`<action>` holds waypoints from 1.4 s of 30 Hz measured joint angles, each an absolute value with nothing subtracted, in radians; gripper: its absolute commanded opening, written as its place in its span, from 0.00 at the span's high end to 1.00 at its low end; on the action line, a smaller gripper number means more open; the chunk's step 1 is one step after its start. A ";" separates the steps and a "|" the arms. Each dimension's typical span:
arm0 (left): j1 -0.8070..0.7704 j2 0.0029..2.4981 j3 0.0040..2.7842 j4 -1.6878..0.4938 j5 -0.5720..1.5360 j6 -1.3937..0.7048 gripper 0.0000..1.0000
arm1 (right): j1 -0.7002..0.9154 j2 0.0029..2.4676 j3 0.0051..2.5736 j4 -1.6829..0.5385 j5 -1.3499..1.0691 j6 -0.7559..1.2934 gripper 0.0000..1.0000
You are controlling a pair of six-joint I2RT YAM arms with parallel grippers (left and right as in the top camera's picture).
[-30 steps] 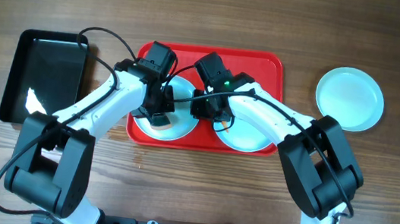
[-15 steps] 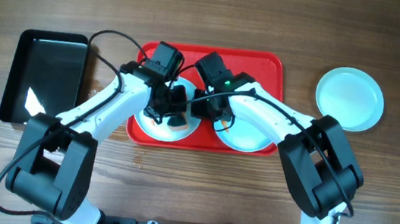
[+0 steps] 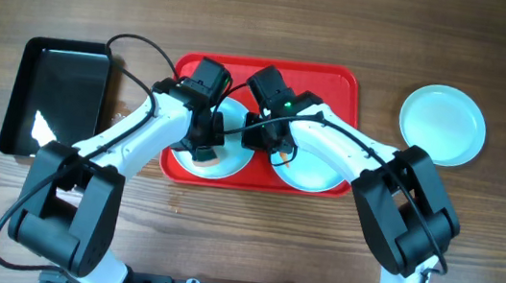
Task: Clean dirty plates on tray and stack at the side
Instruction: 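Keep scrubbing the sauce streak with the sponge in the left gripper, then wipe the sponge around the plate's rim while the right gripper holds it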
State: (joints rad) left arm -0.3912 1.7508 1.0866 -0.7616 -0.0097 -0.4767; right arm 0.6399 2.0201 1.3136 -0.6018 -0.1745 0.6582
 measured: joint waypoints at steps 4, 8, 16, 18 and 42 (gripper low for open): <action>-0.392 1.751 1.085 -0.668 0.089 -0.477 0.96 | 0.640 2.020 1.314 -0.602 -0.175 0.658 0.96; -0.405 1.751 1.085 -0.628 0.162 -0.477 0.96 | 0.640 2.020 1.314 -0.602 -0.175 0.659 0.96; -0.421 1.755 1.085 -0.724 0.120 -0.480 0.96 | 0.640 2.020 1.314 -0.602 -0.175 0.658 0.96; -0.421 1.756 1.083 -0.744 0.077 -0.480 0.96 | 0.640 2.020 1.314 -0.602 -0.175 0.658 0.96; -0.246 1.751 1.032 -0.715 -0.130 -0.480 0.96 | 0.648 2.020 1.314 -0.596 -0.182 0.659 0.96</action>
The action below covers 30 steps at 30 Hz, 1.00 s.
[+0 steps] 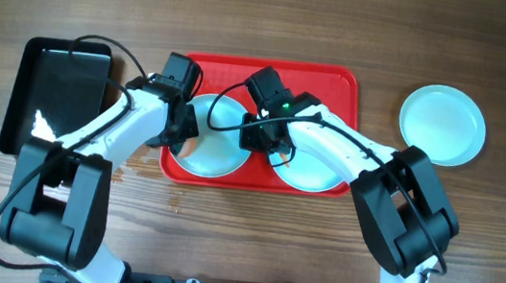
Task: Clean dirty plates on tray and stack at the side
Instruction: 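Wipe the sponge around the plate's rim while the right gripper holds it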
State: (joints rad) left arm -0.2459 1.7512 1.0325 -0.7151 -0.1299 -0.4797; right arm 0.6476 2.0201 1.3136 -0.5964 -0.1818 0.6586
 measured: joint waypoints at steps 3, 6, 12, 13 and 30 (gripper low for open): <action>-0.247 1.726 1.032 -0.718 -0.133 -0.480 0.96 | 0.648 2.020 1.314 -0.596 -0.182 0.658 0.96; -0.255 1.695 1.032 -0.717 -0.113 -0.480 0.96 | 0.647 2.020 1.314 -0.596 -0.180 0.658 0.95; -0.303 1.673 1.033 -0.664 0.035 -0.480 0.96 | 0.647 2.020 1.314 -0.596 -0.178 0.658 0.96; -0.311 1.673 1.033 -0.654 0.054 -0.480 0.96 | 0.647 2.020 1.314 -0.596 -0.178 0.659 0.96; -0.373 1.792 1.048 -0.538 0.121 -0.515 0.96 | 0.646 2.020 1.314 -0.599 -0.178 0.659 0.96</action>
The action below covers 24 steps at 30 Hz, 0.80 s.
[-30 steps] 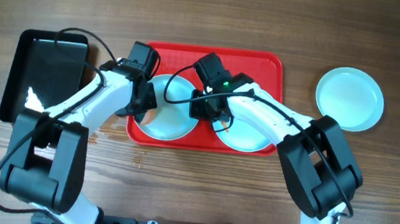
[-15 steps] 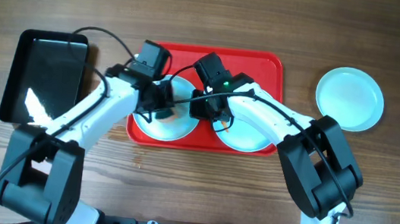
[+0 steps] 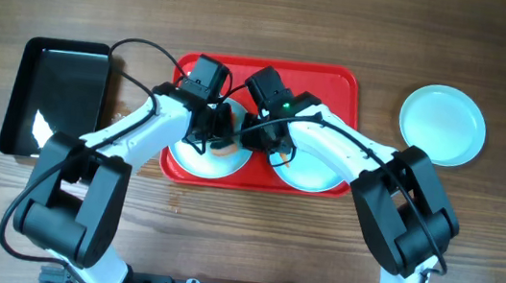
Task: Clean dirty plates on tray and stack at the side
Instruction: 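Wipe the sponge around the plate's rim while the right gripper holds it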
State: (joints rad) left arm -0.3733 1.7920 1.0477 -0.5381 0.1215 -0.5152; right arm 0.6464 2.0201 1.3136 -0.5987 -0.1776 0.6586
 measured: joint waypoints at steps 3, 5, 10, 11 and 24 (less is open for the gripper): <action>-0.373 1.795 1.059 -0.582 0.068 -0.518 0.96 | 0.646 2.020 1.314 -0.599 -0.178 0.658 0.96; -0.369 1.795 1.066 -0.632 0.009 -0.519 0.96 | 0.646 2.020 1.314 -0.598 -0.178 0.658 0.96; -0.321 1.790 1.071 -0.764 -0.113 -0.521 0.96 | 0.650 2.020 1.314 -0.598 -0.180 0.658 0.96; -0.310 1.789 1.071 -0.777 -0.125 -0.522 0.96 | 0.650 2.020 1.314 -0.598 -0.179 0.658 0.96; -0.324 1.649 1.057 -0.815 -0.154 -0.522 0.96 | 0.650 2.020 1.314 -0.597 -0.179 0.658 0.96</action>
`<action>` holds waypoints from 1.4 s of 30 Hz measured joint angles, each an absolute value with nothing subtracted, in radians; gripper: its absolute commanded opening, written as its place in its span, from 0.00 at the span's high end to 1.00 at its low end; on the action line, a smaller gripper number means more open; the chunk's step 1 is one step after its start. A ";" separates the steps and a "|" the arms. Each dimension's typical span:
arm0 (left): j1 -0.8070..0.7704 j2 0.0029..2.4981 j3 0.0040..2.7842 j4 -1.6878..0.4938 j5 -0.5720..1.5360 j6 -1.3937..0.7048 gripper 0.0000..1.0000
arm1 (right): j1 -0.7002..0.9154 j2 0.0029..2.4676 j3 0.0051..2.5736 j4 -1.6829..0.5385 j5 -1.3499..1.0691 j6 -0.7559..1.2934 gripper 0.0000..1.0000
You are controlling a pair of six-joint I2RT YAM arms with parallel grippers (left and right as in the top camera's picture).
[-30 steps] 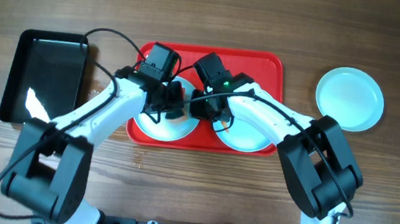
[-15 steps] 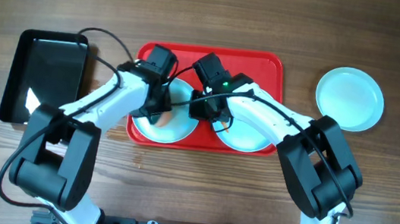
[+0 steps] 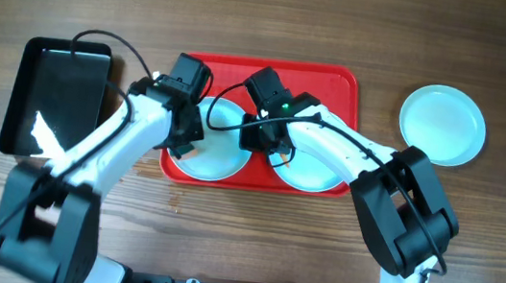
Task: Clean dirty plates on tray and stack at the side
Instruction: 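Wipe the sponge around the plate's rim while the right gripper holds it, then lift the scrubbed plate off the red tray with the right gripper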
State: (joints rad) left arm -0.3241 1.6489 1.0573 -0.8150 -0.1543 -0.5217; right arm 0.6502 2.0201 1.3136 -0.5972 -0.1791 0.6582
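Observation:
Two pale blue plates lie on the red tray [image 3: 338, 79]: the left plate [image 3: 218, 147] and the right plate [image 3: 312, 173]. My left gripper [image 3: 182, 143] is low over the left rim of the left plate, and its body hides the fingers and anything in them. Over the same plate's right rim is my right gripper [image 3: 255, 144], its fingers also hidden under the wrist. A third pale blue plate [image 3: 442, 124] sits alone on the table to the right of the tray.
A black rectangular bin [image 3: 57, 98] stands left of the red tray, close to my left arm. Both arms cross over the tray's front half. Bare wood table [image 3: 268, 18] lies behind the tray.
My left gripper has moved from the middle of the left plate to its left rim. The orange-brown thing seen under it no longer shows. The right gripper and all plates stayed put.
My left gripper was over the front of the left plate with something tan under it. Then it was at the plate's left rim, then at its middle with an orange-brown thing showing, and now at the left rim again. The right gripper stayed at the plate's right rim throughout.

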 measured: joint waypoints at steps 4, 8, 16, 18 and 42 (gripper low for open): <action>-0.390 1.568 1.057 -0.729 -0.058 -0.528 0.96 | 0.650 2.020 1.314 -0.595 -0.178 0.659 0.96; -0.418 1.592 1.055 -0.661 -0.025 -0.567 0.96 | 0.648 2.020 1.314 -0.595 -0.178 0.659 0.96; -0.426 1.734 1.055 -0.609 0.073 -0.603 0.96 | 0.645 2.020 1.314 -0.595 -0.178 0.662 0.96; -0.427 1.768 1.056 -0.603 0.086 -0.610 0.96 | 0.645 2.020 1.314 -0.595 -0.178 0.662 0.96; -0.350 1.763 1.075 -0.879 -0.269 -0.627 0.96 | 0.651 2.020 1.314 -0.587 -0.178 0.661 0.96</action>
State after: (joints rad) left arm -0.3500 1.7626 1.0748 -0.8791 -0.2691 -0.6270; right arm 0.6514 2.0201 1.3136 -0.5873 -0.1783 0.6613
